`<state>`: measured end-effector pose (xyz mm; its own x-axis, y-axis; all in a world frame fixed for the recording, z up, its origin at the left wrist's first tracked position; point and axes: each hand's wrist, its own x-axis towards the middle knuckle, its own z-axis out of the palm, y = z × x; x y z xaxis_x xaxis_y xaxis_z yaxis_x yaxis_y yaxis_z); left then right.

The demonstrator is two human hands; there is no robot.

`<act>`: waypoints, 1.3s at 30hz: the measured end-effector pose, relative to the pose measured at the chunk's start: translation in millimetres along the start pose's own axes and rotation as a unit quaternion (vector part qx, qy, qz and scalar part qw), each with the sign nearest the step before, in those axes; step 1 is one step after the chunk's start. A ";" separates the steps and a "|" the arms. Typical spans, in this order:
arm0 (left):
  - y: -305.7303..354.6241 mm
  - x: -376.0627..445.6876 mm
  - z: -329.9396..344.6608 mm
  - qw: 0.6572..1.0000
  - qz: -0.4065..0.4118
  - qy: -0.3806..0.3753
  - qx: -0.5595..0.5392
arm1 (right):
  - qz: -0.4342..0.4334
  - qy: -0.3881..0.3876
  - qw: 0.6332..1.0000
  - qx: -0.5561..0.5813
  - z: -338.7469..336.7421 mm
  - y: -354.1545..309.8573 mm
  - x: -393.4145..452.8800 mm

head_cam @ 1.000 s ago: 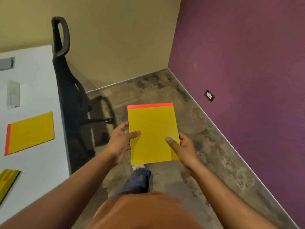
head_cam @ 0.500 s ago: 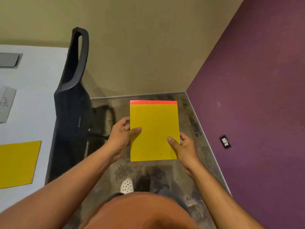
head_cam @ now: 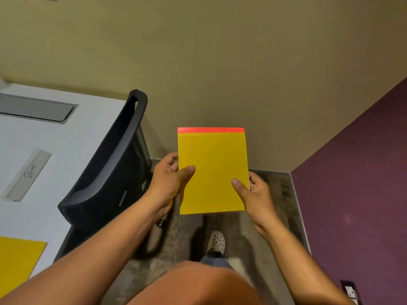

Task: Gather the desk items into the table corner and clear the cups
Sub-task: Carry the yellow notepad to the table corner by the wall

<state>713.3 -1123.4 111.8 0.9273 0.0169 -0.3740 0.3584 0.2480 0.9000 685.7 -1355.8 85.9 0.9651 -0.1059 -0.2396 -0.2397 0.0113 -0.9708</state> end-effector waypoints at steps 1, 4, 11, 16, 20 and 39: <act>12.2 12.4 10.2 1.000 0.007 0.011 0.001 | -0.003 -0.012 1.000 0.000 -3.6 -9.9 22.8; 48.4 47.4 33.2 0.999 0.027 0.044 0.014 | -0.012 -0.056 0.998 -0.003 -11.9 -40.9 88.9; 135.5 101.5 27.4 0.990 0.080 0.105 0.054 | -0.062 -0.182 0.981 -0.036 21.6 -119.9 207.7; 198.9 135.7 -7.8 0.976 0.136 0.166 0.033 | -0.114 -0.257 0.957 -0.069 90.6 -176.6 282.7; 244.5 166.4 -51.6 0.962 0.163 0.213 0.045 | -0.153 -0.305 0.936 -0.085 162.1 -215.8 333.2; 229.3 257.7 -229.4 0.916 0.040 0.399 0.011 | -0.151 -0.483 0.830 -0.236 456.6 -186.7 467.6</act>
<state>1009.7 -840.0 170.4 0.5802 0.7388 -0.3427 0.3022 0.1954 0.9330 1230.0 -953.5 148.5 0.5683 0.8157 -0.1077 0.2333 -0.2852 -0.9296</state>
